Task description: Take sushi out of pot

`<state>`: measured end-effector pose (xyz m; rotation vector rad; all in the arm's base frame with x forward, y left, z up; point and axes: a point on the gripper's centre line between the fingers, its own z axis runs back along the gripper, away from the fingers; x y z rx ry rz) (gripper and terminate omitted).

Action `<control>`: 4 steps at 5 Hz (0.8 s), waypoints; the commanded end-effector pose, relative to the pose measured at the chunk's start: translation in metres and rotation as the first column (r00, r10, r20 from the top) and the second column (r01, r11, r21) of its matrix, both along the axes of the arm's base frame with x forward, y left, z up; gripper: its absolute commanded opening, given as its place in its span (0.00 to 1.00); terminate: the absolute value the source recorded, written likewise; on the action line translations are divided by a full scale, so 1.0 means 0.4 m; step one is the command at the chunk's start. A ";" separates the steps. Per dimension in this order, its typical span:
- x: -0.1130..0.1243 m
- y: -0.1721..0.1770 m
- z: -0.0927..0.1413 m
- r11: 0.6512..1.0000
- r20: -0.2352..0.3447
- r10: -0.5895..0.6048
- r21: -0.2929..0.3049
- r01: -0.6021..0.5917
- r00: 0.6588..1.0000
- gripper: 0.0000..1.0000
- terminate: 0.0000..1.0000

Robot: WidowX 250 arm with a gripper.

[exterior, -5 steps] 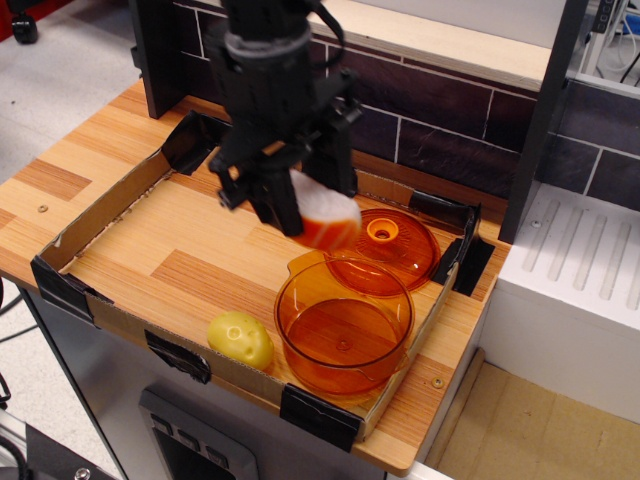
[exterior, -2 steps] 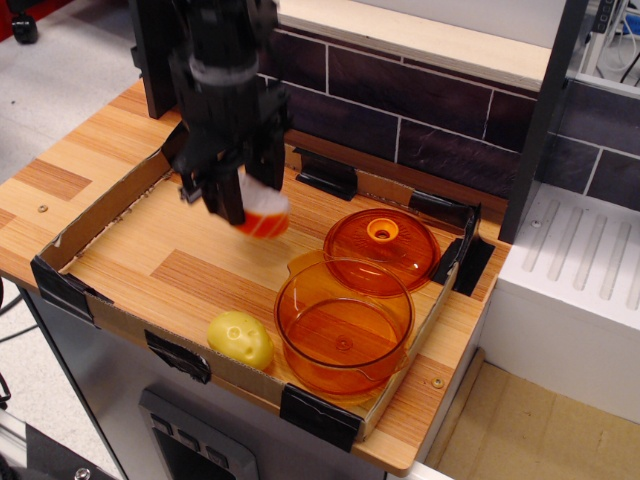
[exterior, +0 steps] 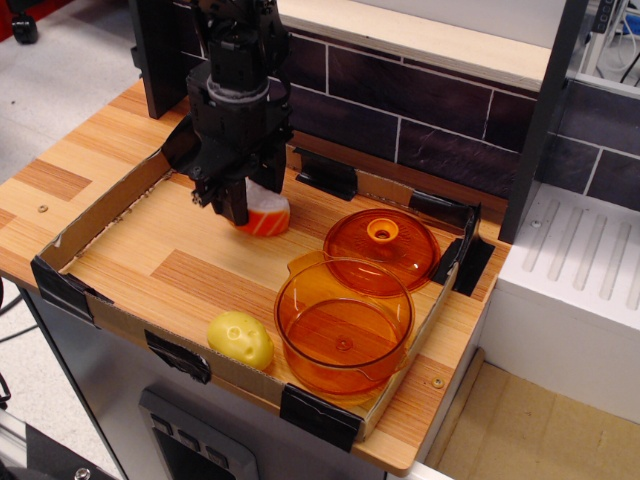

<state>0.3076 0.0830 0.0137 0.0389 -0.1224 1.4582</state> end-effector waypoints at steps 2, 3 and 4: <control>0.008 0.021 0.041 1.000 0.015 0.010 -0.005 -0.010 1.000 1.00 0.00; 0.005 0.020 0.103 1.000 0.061 0.017 0.016 -0.019 0.998 1.00 0.00; 0.006 0.020 0.183 0.999 0.093 0.038 -0.003 -0.038 0.995 1.00 1.00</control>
